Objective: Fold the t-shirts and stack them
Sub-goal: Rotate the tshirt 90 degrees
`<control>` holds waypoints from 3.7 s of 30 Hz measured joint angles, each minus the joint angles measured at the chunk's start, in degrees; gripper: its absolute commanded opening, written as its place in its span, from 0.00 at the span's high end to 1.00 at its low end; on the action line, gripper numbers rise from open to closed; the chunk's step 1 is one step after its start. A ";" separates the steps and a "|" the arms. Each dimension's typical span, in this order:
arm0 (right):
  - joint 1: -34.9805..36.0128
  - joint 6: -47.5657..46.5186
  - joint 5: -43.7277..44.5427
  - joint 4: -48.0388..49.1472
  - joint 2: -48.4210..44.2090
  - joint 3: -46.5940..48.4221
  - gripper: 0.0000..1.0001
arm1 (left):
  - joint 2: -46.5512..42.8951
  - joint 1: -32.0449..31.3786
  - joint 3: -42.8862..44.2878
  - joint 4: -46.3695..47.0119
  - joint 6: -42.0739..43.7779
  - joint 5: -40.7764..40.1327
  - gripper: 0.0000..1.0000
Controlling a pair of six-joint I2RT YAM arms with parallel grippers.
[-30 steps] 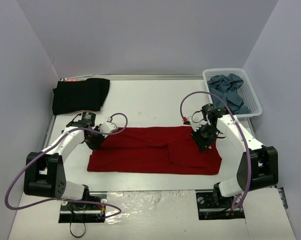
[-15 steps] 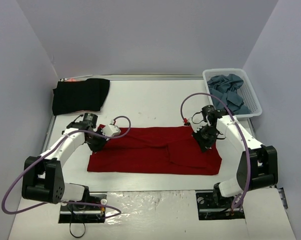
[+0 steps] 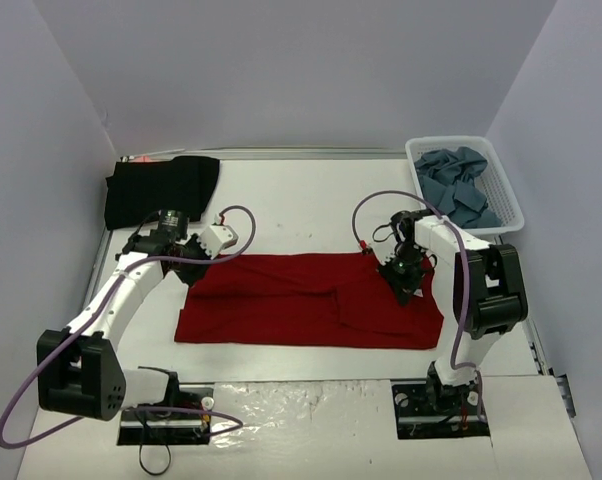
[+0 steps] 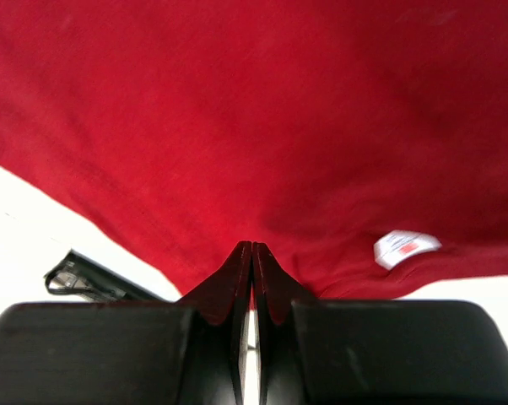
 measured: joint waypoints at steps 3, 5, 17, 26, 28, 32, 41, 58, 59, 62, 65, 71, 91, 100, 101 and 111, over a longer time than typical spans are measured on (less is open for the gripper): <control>-0.55 -0.20 0.17 0.90 3.26 1.90 1.00 | 0.04 0.00 0.00 1.27 -1.81 -1.27 0.98; -0.94 -0.26 0.22 1.70 5.35 2.84 1.00 | 0.11 0.00 -0.02 2.12 -2.89 -1.75 0.98; -3.56 -0.13 0.35 -4.44 20.39 21.16 1.00 | 1.05 0.20 0.09 5.75 -7.93 -7.67 0.98; -3.61 0.59 -1.25 -12.61 39.12 55.06 1.00 | 3.54 0.98 2.51 7.21 -10.36 -12.48 0.98; -3.54 1.40 -2.23 -12.57 44.30 65.22 1.00 | 5.07 0.98 3.54 7.30 -10.43 -12.87 0.98; -3.23 3.67 -4.20 -9.92 53.20 83.01 1.00 | 8.39 1.03 5.01 7.43 -10.40 -12.76 0.98; 3.34 7.34 -3.08 8.35 55.54 84.83 1.00 | 17.79 0.94 9.46 6.80 -10.47 -10.80 0.98; 9.64 5.55 8.37 19.34 46.62 72.54 1.00 | 16.44 -0.94 9.31 7.17 -11.65 -9.62 0.98; 9.40 5.86 9.03 19.26 44.41 70.64 1.00 | 15.80 -1.31 9.07 7.21 -11.41 -9.14 0.98; 8.74 6.97 11.28 20.37 34.86 62.34 1.00 | 13.86 -2.91 7.98 7.13 -10.12 -7.04 0.98; 7.96 7.82 12.35 21.33 24.00 52.48 1.00 | 12.83 -4.37 6.40 6.80 -8.28 -5.27 0.98; 4.33 9.20 12.24 20.81 4.59 34.60 1.00 | 13.33 -6.01 3.58 5.25 -3.08 -4.42 0.98; -1.64 12.28 13.18 17.97 -11.61 13.94 1.00 | 22.99 -13.94 3.39 4.11 4.92 -6.84 0.98; -2.38 12.28 12.41 17.97 -11.43 13.94 1.00 | 25.49 -21.18 5.92 3.39 3.69 -9.84 0.98; -2.38 12.28 12.24 17.97 -11.28 13.94 1.00 | 25.81 -22.05 6.38 3.23 3.30 -9.70 0.98; -2.38 12.22 10.97 17.99 -9.79 13.75 1.00 | 27.23 -27.43 8.46 1.05 -0.13 -5.57 0.98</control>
